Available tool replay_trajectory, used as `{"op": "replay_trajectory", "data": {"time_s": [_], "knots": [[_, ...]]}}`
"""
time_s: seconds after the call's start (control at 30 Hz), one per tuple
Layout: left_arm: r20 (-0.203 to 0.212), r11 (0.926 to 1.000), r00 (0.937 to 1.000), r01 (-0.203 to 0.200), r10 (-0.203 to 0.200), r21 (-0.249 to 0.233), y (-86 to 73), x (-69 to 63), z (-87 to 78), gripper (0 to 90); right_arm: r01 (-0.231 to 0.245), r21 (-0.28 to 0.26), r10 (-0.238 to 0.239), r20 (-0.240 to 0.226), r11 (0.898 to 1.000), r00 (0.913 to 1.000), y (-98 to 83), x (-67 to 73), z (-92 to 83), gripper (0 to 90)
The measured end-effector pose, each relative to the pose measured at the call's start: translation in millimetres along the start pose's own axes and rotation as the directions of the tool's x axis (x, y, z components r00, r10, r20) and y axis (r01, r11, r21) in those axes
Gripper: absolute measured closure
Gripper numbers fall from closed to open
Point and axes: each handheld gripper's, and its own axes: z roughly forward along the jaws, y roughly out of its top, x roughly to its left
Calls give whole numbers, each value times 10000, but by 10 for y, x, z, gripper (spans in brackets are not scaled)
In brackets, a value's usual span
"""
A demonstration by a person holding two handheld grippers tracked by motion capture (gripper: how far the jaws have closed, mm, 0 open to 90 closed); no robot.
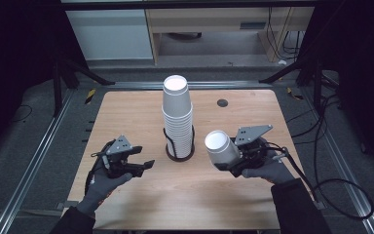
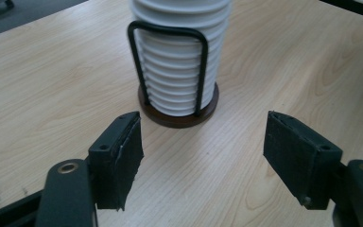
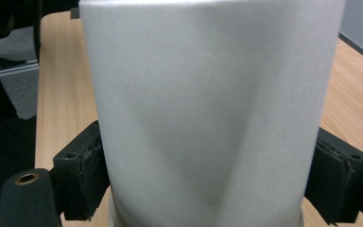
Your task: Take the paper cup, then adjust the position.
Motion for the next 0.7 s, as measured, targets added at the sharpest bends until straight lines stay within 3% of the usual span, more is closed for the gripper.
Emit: {"op": "replay_trajectory", "data": {"time_s": [0.1, 0.37, 0.7], "knots": [[440, 9997, 9988, -236, 237, -40, 70, -58, 20, 264, 269, 157, -263, -352, 9995, 9990, 29, 36, 78, 152], [962, 9983, 9938, -541, 560, -225, 197, -172, 29, 233, 532, 578, -486, -790, 9969, 9957, 36, 81, 224, 151], [1792, 9941, 9788, -890, 988, -616, 350, -334, 38, 209, 778, 824, -675, -1214, 9936, 9903, 38, 127, 334, 151]]}}
